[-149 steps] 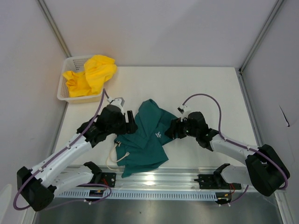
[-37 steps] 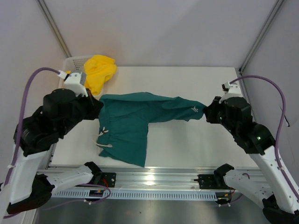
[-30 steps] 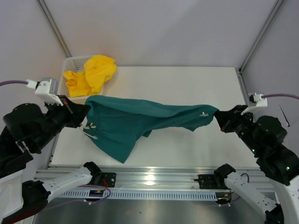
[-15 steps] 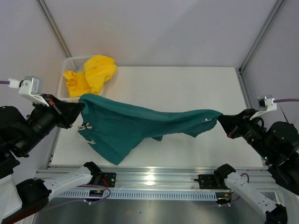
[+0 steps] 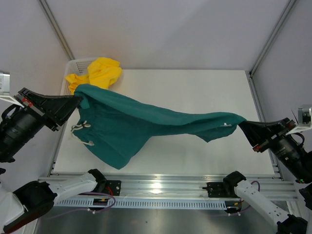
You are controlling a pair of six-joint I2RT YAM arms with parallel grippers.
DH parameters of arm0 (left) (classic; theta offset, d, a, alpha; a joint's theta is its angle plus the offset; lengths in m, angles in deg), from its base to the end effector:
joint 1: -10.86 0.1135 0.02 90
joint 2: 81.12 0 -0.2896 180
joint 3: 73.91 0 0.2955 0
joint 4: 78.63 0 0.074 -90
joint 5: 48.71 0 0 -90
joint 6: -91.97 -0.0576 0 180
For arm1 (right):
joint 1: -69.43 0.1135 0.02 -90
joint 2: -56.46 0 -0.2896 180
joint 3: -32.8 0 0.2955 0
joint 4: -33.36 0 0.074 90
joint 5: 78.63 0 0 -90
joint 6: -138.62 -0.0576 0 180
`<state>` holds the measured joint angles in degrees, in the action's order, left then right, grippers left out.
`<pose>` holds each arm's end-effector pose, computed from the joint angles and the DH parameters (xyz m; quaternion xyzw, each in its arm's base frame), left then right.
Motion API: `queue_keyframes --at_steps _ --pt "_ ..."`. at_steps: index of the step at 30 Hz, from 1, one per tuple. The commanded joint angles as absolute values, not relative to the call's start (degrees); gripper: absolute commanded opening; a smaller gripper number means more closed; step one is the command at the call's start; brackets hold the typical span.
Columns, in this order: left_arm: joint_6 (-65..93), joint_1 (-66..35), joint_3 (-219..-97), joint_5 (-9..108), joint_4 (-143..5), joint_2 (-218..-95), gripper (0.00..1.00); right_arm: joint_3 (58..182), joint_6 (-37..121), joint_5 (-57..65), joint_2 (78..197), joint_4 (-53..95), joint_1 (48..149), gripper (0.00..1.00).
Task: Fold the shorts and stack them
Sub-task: Flatten the shorts out
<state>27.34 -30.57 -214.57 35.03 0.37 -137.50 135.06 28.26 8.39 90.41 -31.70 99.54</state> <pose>0.0190 -0.0084 0.6608 0.0540 0.6718 -0.3754 0.6362 0.0161 0.0128 0.5573 -0.0772 0.6824 0.3259 0.6497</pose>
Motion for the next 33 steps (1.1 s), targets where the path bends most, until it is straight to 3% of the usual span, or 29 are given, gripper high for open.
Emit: queue_keyframes --at_steps 1,5,11,20,23,28,33 --pt "25.9 -30.1 -211.7 43.7 -9.9 -134.9 0.0 136.7 31.4 2.3 86.6 -27.1 98.9 0.0" --pt "25.1 -30.1 -204.6 48.0 -19.9 -128.8 0.0 136.5 32.5 1.5 81.9 -23.4 98.2 0.0" --pt "25.5 -30.1 -207.8 48.9 -21.9 -129.1 0.0 138.0 32.4 1.7 80.0 -20.8 98.0 0.0" --pt "25.4 -30.2 -216.2 38.4 -12.2 -145.1 0.0 144.1 28.4 18.3 99.6 -33.5 104.0 0.0" --pt "26.3 -28.7 -210.5 38.4 -12.9 -149.5 0.0 139.7 26.8 22.4 104.0 -35.0 105.9 0.0" --pt "29.4 -16.2 -182.4 50.1 -25.4 -145.5 0.0 127.1 21.6 23.0 105.2 -32.3 105.1 0.0" --pt "30.2 -10.4 -165.5 49.0 -33.8 -144.8 0.0 112.5 19.4 13.9 105.3 -25.7 95.1 0.0"
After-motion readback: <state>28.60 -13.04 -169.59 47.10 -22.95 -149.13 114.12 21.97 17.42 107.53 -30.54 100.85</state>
